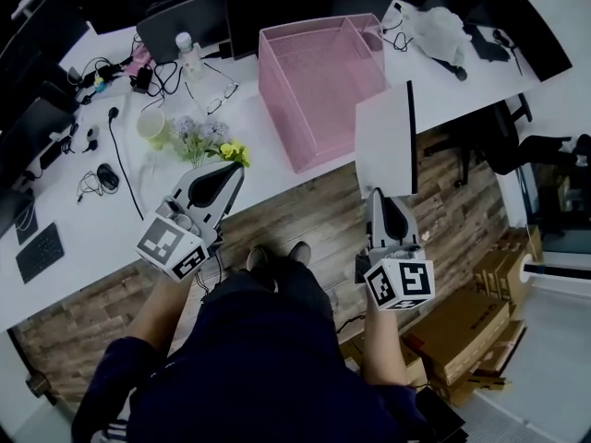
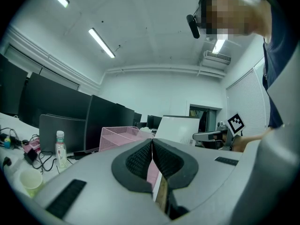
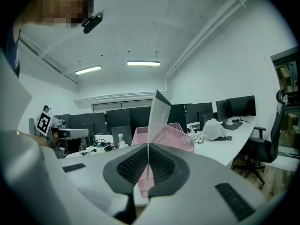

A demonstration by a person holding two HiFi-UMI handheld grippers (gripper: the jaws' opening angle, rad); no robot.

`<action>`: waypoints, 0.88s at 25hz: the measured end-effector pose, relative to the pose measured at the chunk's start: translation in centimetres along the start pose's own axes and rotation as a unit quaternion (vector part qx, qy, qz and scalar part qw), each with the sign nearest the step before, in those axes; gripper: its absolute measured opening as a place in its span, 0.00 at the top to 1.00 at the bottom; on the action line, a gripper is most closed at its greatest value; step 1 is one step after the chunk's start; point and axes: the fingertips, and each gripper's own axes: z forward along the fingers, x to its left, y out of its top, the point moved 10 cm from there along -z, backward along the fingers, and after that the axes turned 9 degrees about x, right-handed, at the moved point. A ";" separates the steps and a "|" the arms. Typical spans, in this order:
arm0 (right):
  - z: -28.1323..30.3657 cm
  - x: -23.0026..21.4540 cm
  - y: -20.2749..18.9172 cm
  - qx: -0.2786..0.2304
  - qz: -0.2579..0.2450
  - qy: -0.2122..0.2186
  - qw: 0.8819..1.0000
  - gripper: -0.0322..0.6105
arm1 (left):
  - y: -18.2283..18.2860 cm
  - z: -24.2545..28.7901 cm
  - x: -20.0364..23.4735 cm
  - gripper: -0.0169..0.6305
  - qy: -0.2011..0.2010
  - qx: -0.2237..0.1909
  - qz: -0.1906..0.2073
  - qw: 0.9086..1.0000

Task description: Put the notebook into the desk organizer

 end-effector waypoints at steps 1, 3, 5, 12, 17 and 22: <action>0.3 -0.1 0.2 0.000 -0.002 0.001 1.000 0.94 | 0.1 0.1 0.1 0.93 0.001 -0.001 0.000 1.000; 0.8 -0.5 0.5 0.001 -0.004 0.003 1.000 0.94 | 0.4 0.4 0.3 0.93 0.005 -0.004 0.000 1.000; 1.4 -1.1 0.7 0.003 -0.006 0.005 1.000 0.94 | 0.6 0.8 0.4 0.93 0.011 -0.007 0.000 1.000; 4.2 -3.9 1.7 0.008 -0.018 0.032 0.999 0.94 | 1.7 3.0 0.5 0.93 0.040 -0.008 0.002 0.999; 6.8 -6.6 2.3 0.019 -0.027 0.054 0.998 0.94 | 2.4 5.2 0.3 0.93 0.064 -0.004 -0.001 0.998; 8.9 -9.5 2.9 0.027 -0.041 0.072 0.996 0.94 | 2.9 7.9 -0.2 0.93 0.084 0.000 -0.008 0.996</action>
